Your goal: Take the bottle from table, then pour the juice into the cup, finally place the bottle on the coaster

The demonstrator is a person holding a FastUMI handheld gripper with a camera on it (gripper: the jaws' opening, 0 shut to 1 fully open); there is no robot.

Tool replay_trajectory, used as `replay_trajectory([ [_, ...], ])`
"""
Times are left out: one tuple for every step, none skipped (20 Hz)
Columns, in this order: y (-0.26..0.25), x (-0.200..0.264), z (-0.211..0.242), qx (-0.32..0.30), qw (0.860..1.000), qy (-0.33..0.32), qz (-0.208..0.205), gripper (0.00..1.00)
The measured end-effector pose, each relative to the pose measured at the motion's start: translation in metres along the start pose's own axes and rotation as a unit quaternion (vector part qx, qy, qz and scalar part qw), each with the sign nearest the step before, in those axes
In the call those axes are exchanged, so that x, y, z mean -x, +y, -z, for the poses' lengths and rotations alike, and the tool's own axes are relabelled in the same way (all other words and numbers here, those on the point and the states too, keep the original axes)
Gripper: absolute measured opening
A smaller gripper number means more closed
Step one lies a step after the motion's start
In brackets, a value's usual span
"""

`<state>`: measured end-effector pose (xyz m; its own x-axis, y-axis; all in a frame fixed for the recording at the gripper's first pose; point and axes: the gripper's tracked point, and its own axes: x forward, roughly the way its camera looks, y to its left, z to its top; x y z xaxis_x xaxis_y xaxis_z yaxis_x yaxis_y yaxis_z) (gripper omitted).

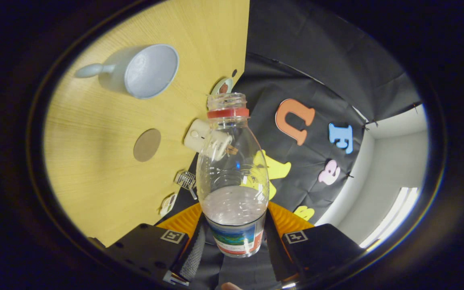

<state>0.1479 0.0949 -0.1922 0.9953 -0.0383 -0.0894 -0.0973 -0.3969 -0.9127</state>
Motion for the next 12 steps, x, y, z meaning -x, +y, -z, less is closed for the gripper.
replay_trajectory([
  [0.001, 0.001, 0.000, 0.001, 1.000, 0.000, 0.000, 0.75],
  [0.001, 0.001, -0.001, 0.001, 1.000, 0.000, -0.001, 0.75],
  [0.002, 0.002, 0.000, 0.001, 1.000, 0.000, -0.003, 0.75],
  [0.003, 0.001, 0.000, 0.001, 1.000, 0.001, -0.006, 0.75],
  [0.004, 0.001, 0.000, -0.001, 1.000, 0.001, -0.007, 0.75],
  [0.005, 0.001, 0.000, -0.004, 1.000, 0.002, -0.009, 0.75],
  [0.006, 0.001, 0.001, -0.007, 1.000, 0.002, -0.010, 0.75],
  [0.006, 0.002, 0.001, -0.010, 1.000, 0.003, -0.011, 0.75],
  [0.005, 0.002, 0.001, -0.016, 1.000, 0.003, -0.011, 0.75],
  [0.006, 0.002, 0.001, -0.025, 1.000, 0.003, -0.012, 0.75],
  [0.007, 0.002, 0.002, -0.039, 0.999, 0.004, -0.017, 0.75],
  [0.012, 0.001, 0.002, -0.058, 0.998, 0.005, -0.026, 0.75],
])
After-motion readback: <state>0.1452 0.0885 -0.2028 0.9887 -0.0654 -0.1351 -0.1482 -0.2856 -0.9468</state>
